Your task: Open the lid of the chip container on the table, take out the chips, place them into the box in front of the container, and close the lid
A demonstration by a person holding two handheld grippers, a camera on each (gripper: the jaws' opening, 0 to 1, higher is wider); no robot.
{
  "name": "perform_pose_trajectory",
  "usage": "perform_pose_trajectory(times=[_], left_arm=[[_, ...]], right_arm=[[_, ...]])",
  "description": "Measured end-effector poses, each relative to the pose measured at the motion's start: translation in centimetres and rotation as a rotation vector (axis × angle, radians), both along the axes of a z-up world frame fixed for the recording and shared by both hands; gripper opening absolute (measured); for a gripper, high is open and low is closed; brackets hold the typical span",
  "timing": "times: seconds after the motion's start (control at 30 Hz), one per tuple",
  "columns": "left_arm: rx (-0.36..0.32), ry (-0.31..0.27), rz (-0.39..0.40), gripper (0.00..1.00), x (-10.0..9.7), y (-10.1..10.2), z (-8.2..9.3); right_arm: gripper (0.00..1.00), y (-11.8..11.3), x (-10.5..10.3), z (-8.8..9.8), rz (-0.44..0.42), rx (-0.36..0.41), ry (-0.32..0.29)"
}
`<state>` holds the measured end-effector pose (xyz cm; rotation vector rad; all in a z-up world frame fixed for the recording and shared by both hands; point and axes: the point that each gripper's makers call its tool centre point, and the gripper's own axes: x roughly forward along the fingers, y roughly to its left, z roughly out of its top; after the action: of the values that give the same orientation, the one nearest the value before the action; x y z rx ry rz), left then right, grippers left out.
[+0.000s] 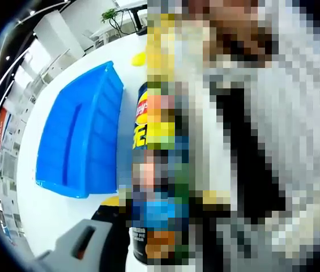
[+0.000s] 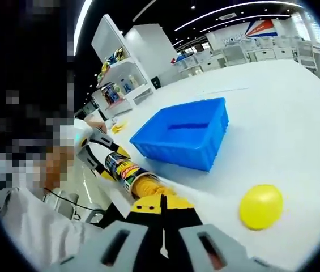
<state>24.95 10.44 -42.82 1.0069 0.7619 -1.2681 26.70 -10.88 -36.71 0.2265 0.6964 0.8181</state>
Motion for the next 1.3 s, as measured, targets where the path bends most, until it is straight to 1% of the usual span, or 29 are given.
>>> perform_pose_trajectory(times=[0.13,0.2,0.4,0.5,0.6,0.7,0.8,0.87,1.0,1.1,1.17,1.3], left_arm=[[0.001,0.0,-0.001,0.47,0.0,0.0,0.0],[0.002,0.0,-0.001,0.47,0.1,0.0,0.0],[0.002,0.001,-0.002,0.47,0.2,0.1,0.0],[0.003,0.0,-0.002,0.47,0.1,0.1,0.0],[0.003,0.0,-0.001,0.47,0.1,0.1,0.0],[0.005,0.0,-0.001,0.47,0.1,0.1,0.0],[0.006,0.0,0.0,0.47,0.1,0.1,0.0],[0.008,0.002,0.001,0.47,0.1,0.1,0.0],[0.018,-0.002,-0.002,0.47,0.0,0.1,-0.1],[0.024,-0.007,-0.002,0.47,0.0,0.1,-0.1],[0.025,-0.003,-0.001,0.47,0.0,0.1,-0.1],[0.026,-0.001,0.001,0.47,0.0,0.1,-0.1]], right_arm=[[0.0,-0.5,0.2,0.8,-0.011,-0.012,-0.017],[0.0,-0.8,0.3,1.4,-0.019,-0.03,-0.034],[0.0,-1.1,0.8,3.5,-0.021,-0.017,-0.065],[0.0,-0.8,1.2,4.5,-0.011,-0.024,-0.085],[0.0,-0.3,2.0,5.7,-0.002,-0.015,-0.104],[0.0,0.4,3.2,6.9,0.011,-0.011,-0.124],[0.0,1.5,4.4,7.6,0.023,0.0,-0.134],[0.0,2.3,5.1,7.8,0.029,0.003,-0.137],[0.0,4.4,7.3,8.0,0.029,0.018,-0.151],[0.0,5.8,9.3,6.9,0.028,0.01,-0.131],[0.0,6.5,10.1,6.3,0.03,0.005,-0.112],[0.0,8.1,12.1,5.2,0.035,0.004,-0.099]])
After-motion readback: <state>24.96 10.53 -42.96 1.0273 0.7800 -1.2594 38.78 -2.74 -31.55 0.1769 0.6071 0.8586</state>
